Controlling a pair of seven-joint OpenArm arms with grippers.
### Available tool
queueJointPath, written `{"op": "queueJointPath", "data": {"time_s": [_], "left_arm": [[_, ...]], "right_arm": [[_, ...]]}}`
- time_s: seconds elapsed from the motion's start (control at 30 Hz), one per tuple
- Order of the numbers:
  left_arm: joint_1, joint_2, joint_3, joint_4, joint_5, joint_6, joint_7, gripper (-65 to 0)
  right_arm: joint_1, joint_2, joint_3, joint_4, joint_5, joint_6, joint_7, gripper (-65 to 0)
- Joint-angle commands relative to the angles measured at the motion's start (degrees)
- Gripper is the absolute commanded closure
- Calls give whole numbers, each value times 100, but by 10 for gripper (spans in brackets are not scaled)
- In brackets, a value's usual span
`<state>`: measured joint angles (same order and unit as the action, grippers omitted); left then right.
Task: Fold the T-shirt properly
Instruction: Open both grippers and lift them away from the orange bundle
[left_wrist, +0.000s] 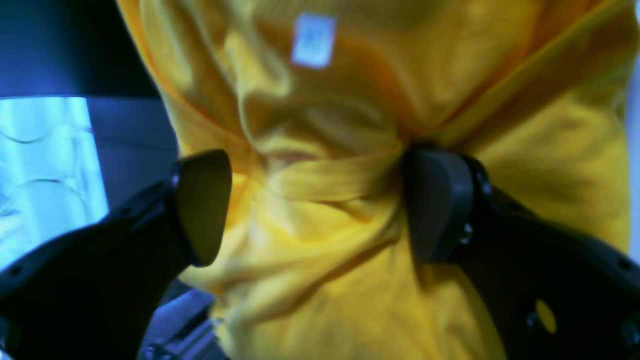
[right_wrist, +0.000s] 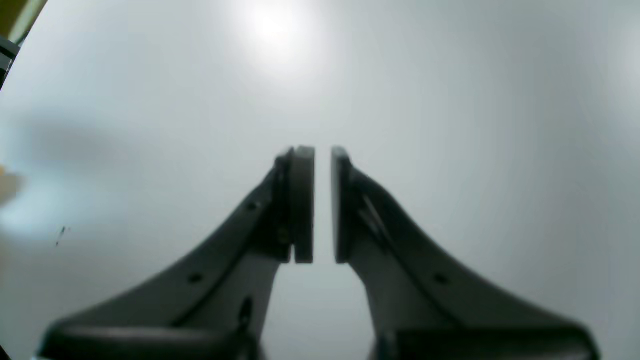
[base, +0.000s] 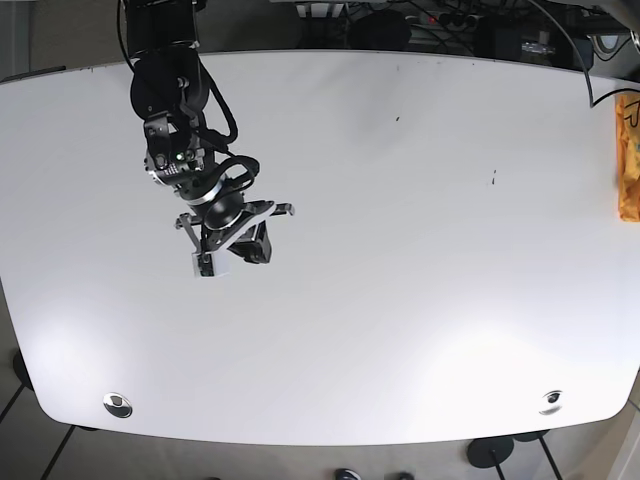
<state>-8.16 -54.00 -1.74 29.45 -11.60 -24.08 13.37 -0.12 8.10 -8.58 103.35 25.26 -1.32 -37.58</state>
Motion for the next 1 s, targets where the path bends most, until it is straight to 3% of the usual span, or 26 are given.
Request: {"op": "queueJointPath", "data": {"time_s": [0.03,0.1,0.27,0.43,0.8,1.0], "left_arm": [[-67,-213,-33,303,-32,-14,-145,-504],[-67,-213,-59,690,-32,-14,-128,-504],[610,-99,-1017,2237,-32,-14,-110,-504],[997,859,-1519,4286,-5,-14,-101,-504],[803,3795,-1492,7802,12,-14,2079,-508],[821,4305,-1334,7960,3,12,2773,-510]], "right_arm": [[96,-5,1,245,19,31,167,-51],[96,-14,1,324,19,22,167,-51],[43,-5,1,359,-16,14,158,-51],[-45,3,1,368,-16,14,158,-51],[-239,39,10,368,-33,-13,158,-52],[-406,47,18,500,-33,-22,158,-59]]}}
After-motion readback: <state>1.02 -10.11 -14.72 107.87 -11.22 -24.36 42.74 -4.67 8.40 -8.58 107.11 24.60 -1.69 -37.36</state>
